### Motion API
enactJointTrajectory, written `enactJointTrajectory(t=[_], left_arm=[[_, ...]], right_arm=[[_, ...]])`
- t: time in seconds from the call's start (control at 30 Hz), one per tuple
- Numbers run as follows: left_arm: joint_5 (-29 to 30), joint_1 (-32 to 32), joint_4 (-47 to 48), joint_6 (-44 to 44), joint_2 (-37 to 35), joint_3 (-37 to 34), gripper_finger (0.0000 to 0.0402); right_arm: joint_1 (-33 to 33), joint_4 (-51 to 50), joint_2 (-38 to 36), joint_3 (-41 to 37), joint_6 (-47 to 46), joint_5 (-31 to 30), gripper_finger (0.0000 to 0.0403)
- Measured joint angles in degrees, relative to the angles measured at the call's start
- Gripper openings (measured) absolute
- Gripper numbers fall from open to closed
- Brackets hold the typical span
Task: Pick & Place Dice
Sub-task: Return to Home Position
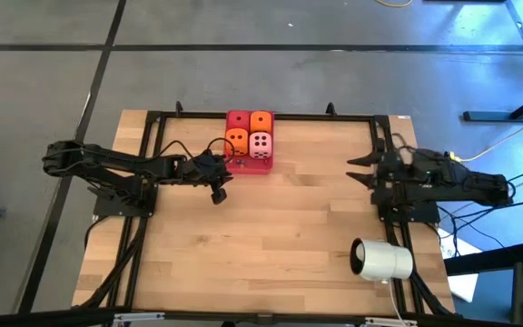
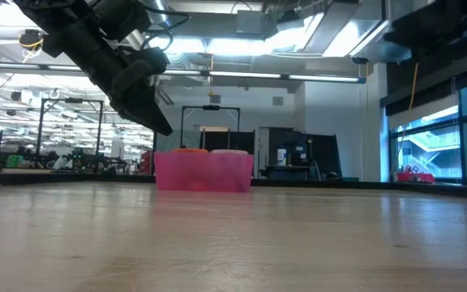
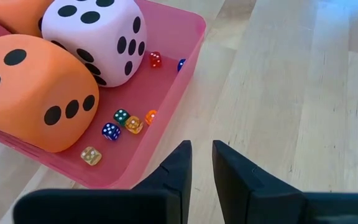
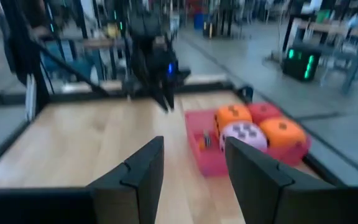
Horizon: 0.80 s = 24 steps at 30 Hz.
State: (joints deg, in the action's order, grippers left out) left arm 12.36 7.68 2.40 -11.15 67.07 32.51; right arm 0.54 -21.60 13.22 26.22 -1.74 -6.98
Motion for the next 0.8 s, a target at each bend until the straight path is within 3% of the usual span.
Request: enactJointTrajectory(t=[0.3, 0.6, 0.8], left_arm=[[0.0, 0.0, 0.0, 0.0, 0.0, 0.0, 0.0054], [0.0, 0.0, 0.0, -0.2, 0.0, 0.0, 0.0061], [0.0, 0.0, 0.0, -0.2, 0.0, 0.0, 0.0057]], right_arm=[[0.0, 1.1, -8.6, 0.0, 0.7, 4.3, 0.0172], [0.0, 2.9, -9.1, -0.2, 0.7, 4.7, 0.0171], [0.0, 7.6, -9.1, -5.4, 0.9, 4.9, 0.0171]])
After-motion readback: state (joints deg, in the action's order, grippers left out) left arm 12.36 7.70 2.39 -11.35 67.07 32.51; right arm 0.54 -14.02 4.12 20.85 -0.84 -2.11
